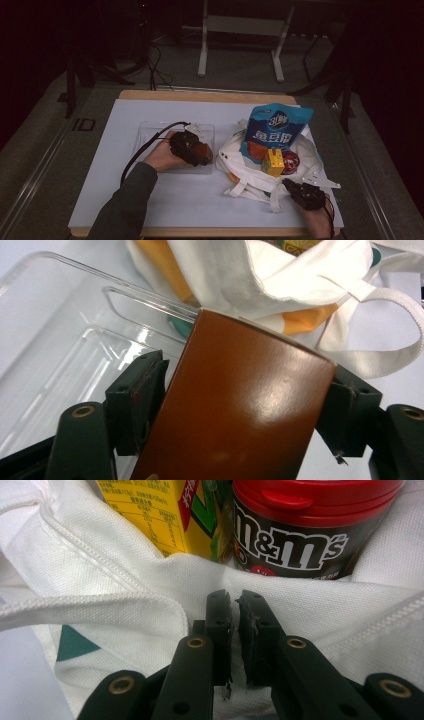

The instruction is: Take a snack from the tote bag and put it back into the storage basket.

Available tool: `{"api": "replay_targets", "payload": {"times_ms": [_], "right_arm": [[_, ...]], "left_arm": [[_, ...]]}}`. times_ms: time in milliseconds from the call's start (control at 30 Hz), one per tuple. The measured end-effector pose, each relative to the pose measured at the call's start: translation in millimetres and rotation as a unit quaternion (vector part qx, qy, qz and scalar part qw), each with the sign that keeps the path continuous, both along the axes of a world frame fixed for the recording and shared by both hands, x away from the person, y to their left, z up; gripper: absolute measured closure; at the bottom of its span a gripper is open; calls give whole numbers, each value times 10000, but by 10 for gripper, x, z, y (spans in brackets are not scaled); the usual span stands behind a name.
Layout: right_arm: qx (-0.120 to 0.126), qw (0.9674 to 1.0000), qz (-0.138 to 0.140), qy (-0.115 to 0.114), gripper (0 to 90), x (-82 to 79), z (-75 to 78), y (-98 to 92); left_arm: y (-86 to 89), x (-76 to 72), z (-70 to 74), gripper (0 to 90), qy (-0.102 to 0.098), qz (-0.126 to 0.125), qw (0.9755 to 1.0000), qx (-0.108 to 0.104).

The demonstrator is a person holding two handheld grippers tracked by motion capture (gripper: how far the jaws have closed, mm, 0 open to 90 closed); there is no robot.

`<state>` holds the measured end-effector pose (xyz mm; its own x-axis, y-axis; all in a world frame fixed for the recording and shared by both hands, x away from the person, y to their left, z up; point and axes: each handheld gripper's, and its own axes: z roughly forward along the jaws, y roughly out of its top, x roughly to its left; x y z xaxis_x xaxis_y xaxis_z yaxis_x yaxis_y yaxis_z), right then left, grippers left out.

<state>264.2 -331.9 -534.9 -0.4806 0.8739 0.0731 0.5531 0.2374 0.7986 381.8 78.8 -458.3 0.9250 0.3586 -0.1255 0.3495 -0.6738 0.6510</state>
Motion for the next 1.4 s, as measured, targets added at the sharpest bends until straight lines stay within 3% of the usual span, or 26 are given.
{"api": "replay_targets", "payload": {"times_ms": [367,900,1033,1167,1400], "right_arm": [[-2,10000,0,-2,827,-1,0,1],[17,10000,9,-2,825,-1,-1,-5],[8,10000,2,-5,825,-2,-1,-1],[-11,10000,-8,-11,824,-5,0,4],[-25,10000,-9,-19,824,-8,0,5]], "left_arm": [[-41,-70,111,281,-280,82,9991,-305],[-74,-185,236,307,-721,272,9947,-674],[-88,-178,267,313,-799,486,9934,-656],[-71,-176,316,328,-822,571,9915,-836],[-108,-194,363,329,-994,771,9895,-717]]}}
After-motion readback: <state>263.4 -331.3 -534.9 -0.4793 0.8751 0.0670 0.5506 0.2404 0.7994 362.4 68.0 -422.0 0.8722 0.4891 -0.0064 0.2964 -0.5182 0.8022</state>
